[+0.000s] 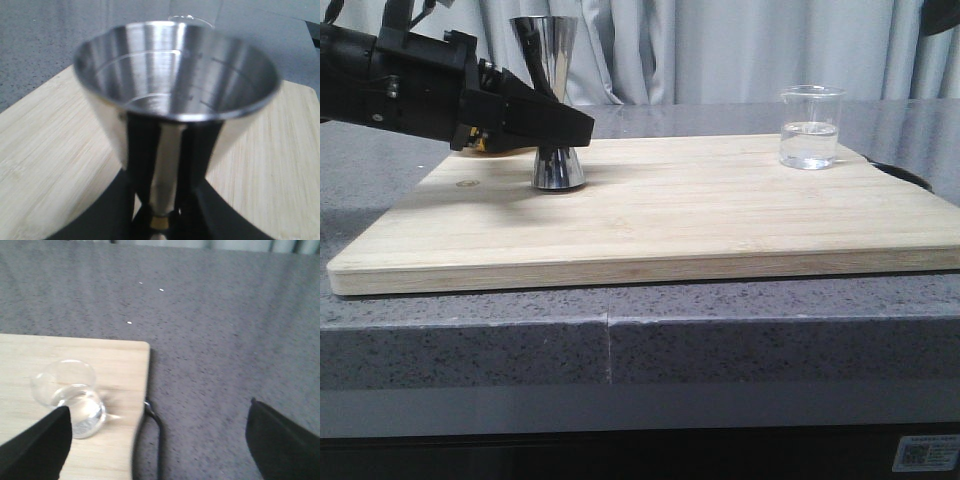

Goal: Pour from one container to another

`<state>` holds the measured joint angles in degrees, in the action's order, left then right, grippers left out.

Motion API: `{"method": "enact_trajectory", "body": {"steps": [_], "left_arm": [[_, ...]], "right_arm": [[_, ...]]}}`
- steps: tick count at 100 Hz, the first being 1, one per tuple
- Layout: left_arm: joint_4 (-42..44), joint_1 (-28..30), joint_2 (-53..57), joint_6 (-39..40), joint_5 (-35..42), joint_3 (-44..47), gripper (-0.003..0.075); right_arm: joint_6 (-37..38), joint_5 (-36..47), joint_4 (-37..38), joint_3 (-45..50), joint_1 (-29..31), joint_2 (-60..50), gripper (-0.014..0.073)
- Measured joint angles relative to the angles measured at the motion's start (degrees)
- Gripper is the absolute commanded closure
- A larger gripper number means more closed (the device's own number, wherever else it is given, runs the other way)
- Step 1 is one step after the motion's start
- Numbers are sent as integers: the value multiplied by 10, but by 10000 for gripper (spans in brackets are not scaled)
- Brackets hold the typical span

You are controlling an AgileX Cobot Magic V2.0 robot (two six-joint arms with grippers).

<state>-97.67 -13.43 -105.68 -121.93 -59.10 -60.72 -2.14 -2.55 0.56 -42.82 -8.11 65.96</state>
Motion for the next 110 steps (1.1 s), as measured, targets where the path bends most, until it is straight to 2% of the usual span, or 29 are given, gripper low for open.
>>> {"method": "enact_trajectory", "body": {"steps": [17, 45, 67, 110], "left_arm": [[8, 0, 0, 0, -11, -9, 711], [15, 0, 9, 0, -27, -13, 711], [19, 0, 19, 0, -31, -13, 711], [30, 0, 19, 9, -39, -13, 711]], "right_arm": [[0, 140, 23, 68, -53, 0, -42], [8, 291, 25, 155, -59, 0, -42], [37, 353, 25, 186, -59, 14, -42], [66, 490, 34, 192, -61, 155, -42]]}}
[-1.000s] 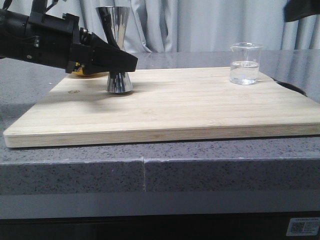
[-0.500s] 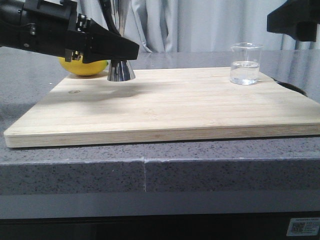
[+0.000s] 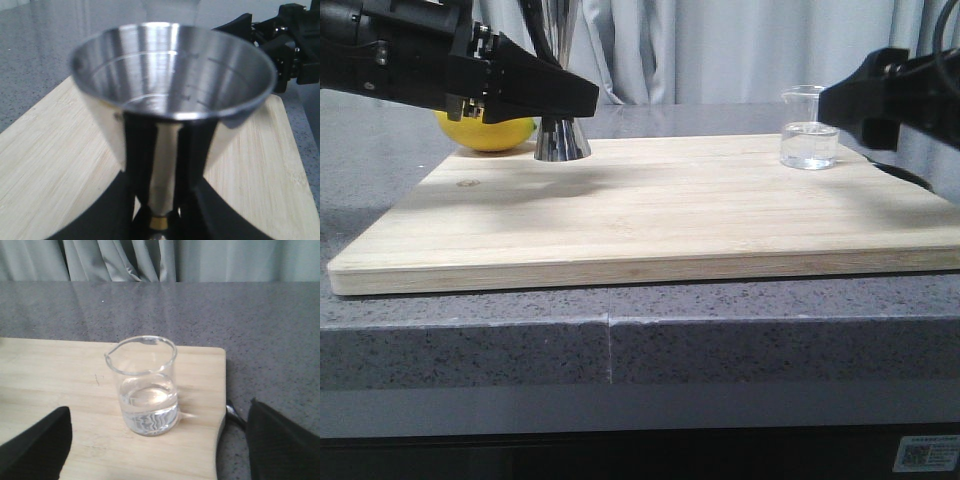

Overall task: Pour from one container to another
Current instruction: 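Reach the right gripper down to the glass beaker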

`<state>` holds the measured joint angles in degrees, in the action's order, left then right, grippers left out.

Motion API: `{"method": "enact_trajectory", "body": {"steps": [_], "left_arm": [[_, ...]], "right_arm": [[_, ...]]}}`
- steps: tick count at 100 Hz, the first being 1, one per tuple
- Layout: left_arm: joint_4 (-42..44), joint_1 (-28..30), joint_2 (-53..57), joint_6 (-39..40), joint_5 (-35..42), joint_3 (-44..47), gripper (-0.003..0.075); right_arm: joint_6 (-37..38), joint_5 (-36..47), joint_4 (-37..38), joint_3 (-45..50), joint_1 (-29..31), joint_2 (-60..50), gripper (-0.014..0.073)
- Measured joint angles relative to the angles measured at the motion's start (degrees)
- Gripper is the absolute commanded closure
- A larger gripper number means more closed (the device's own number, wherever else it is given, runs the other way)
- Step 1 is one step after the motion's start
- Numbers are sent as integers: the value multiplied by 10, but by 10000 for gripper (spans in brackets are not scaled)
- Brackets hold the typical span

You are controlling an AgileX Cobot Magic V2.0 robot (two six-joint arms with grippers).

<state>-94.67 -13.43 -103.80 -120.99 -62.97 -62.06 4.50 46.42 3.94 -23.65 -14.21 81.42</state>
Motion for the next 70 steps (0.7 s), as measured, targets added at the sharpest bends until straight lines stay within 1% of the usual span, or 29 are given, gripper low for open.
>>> {"method": "enact_trajectory", "body": {"steps": [22, 31, 52, 70], "left_arm": [[6, 0, 0, 2, -1, 0, 711], [8, 0, 0, 2, -2, -1, 711], [9, 0, 0, 2, -4, -1, 711], [11, 0, 0, 2, -4, -1, 711]], "right_arm": [[2, 78, 3, 0, 0, 58, -42], [2, 95, 3, -3, 0, 74, -42], [2, 99, 5, -16, 0, 89, -42], [2, 80, 11, -38, 0, 91, -42]]}}
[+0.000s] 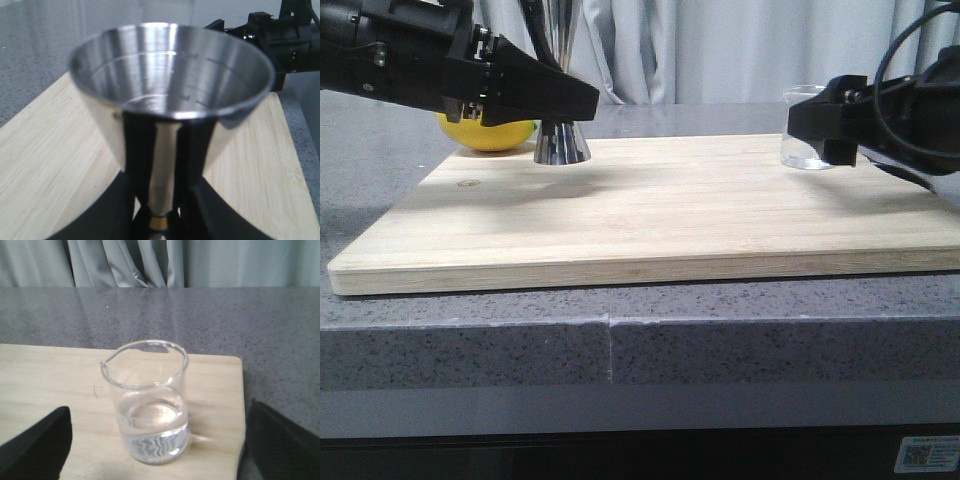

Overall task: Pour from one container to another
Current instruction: 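Reach the right gripper down to the glass beaker, then grasp the glass beaker with the right gripper and lift it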

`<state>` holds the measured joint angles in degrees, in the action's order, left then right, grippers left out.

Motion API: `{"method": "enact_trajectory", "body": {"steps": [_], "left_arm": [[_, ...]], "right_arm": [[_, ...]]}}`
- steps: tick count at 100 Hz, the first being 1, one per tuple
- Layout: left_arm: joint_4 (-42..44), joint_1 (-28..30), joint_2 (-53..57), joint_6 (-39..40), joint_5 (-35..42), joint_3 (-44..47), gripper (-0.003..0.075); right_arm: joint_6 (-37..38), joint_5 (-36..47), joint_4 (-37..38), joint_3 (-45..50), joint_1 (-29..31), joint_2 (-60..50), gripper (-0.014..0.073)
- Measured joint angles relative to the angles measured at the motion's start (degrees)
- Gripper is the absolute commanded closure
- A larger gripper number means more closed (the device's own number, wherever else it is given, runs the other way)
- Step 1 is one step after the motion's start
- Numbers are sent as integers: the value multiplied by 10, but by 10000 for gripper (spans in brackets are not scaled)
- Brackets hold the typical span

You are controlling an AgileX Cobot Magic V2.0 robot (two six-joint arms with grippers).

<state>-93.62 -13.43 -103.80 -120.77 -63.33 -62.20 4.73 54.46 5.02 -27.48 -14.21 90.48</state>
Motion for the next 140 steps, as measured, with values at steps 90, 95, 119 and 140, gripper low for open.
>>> {"method": "enact_trajectory", "body": {"steps": [90, 95, 119, 140], "left_arm": [[2, 0, 0, 0, -1, 0, 711], [3, 0, 0, 0, -1, 0, 711], [5, 0, 0, 0, -4, 0, 711], [8, 0, 0, 0, -5, 0, 711]], "right_arm": [[0, -21, 7, -39, 0, 29, -42], [0, -17, 7, -39, 0, 40, -42], [1, 7, 28, -51, 0, 69, -42], [1, 4, 18, -88, -2, 87, -42]]}}
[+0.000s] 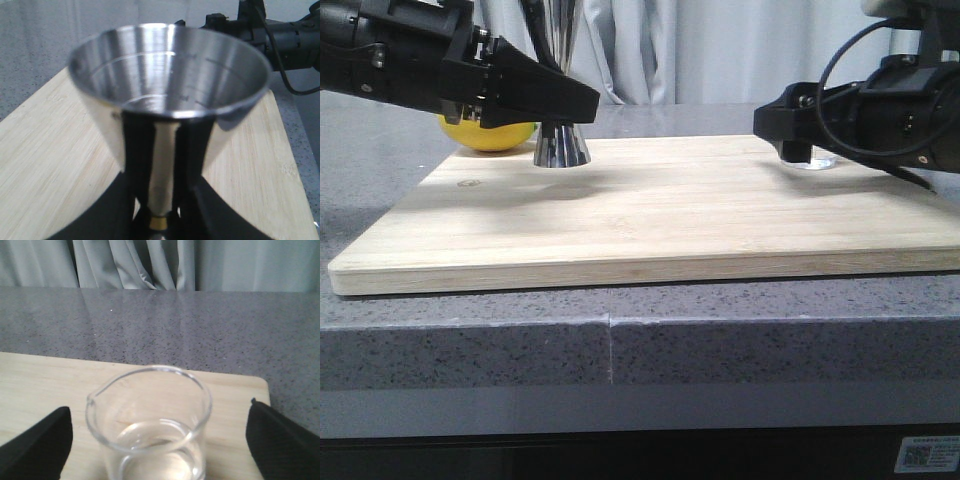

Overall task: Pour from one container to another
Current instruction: 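Grasp the glass beaker with the right gripper and lift it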

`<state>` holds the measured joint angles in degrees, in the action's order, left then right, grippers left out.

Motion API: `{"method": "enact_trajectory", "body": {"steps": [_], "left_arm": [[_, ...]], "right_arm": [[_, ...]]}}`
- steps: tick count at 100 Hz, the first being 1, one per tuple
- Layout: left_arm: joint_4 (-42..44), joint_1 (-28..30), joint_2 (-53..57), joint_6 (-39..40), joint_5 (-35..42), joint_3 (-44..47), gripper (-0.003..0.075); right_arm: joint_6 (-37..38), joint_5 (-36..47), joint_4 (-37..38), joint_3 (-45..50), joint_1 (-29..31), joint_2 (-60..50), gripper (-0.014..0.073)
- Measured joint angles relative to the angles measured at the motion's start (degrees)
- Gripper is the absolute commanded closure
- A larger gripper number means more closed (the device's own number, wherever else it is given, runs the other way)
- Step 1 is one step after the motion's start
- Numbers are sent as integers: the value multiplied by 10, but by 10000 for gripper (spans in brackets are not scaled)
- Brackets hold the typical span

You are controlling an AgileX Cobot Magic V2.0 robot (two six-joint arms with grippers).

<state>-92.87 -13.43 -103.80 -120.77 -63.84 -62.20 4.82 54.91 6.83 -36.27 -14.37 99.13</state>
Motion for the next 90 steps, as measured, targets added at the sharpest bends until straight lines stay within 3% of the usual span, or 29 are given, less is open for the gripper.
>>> {"method": "enact_trajectory", "body": {"steps": [39, 68, 90], "left_arm": [[2, 0, 0, 0, 0, 0, 711], [3, 0, 0, 0, 0, 0, 711], [3, 0, 0, 0, 0, 0, 711]], "right_arm": [[0, -7, 0, -5, -1, 10, -37], [0, -7, 0, -5, -1, 10, 207], [0, -7, 0, -5, -1, 10, 221]]}}
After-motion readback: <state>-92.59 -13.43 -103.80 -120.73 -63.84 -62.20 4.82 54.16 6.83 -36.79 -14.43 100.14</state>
